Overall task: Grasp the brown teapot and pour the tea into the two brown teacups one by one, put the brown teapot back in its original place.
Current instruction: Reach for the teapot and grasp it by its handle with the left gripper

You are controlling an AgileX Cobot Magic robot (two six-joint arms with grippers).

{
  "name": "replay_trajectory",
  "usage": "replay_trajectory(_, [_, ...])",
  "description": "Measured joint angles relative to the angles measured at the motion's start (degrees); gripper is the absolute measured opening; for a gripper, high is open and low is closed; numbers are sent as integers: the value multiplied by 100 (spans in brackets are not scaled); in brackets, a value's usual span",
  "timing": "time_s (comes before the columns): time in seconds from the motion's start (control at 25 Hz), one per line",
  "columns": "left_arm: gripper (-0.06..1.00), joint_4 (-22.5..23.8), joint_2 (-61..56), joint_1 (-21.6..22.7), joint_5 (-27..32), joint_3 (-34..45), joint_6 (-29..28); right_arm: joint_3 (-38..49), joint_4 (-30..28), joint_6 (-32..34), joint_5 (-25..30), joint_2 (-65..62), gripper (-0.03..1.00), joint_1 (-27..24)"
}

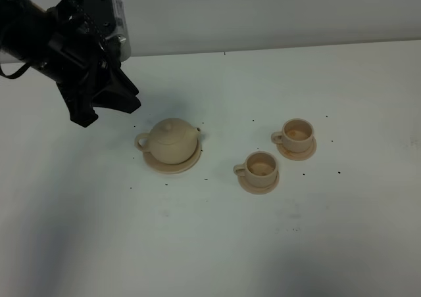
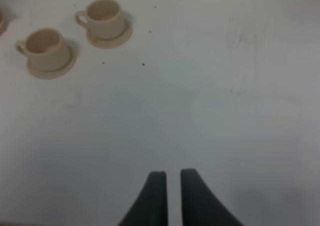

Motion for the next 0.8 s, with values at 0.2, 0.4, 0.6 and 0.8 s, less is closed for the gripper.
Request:
replay_trajectory(0.2, [23, 1040, 421, -262, 0, -746, -13, 0, 0, 4, 0, 0, 9, 0])
replay_trajectory(0.4, [18, 2498, 1004, -596, 0, -1057, -670, 0, 0, 4, 0, 0, 9, 0])
replay_trajectory(0.6, [15, 2721, 1428, -804, 0, -1208, -953, 0, 0, 4, 0, 0, 10, 0])
replay_trajectory(0.8, [15, 3519, 1541, -1088, 0, -1401, -748, 0, 0, 4, 0, 0, 11, 0])
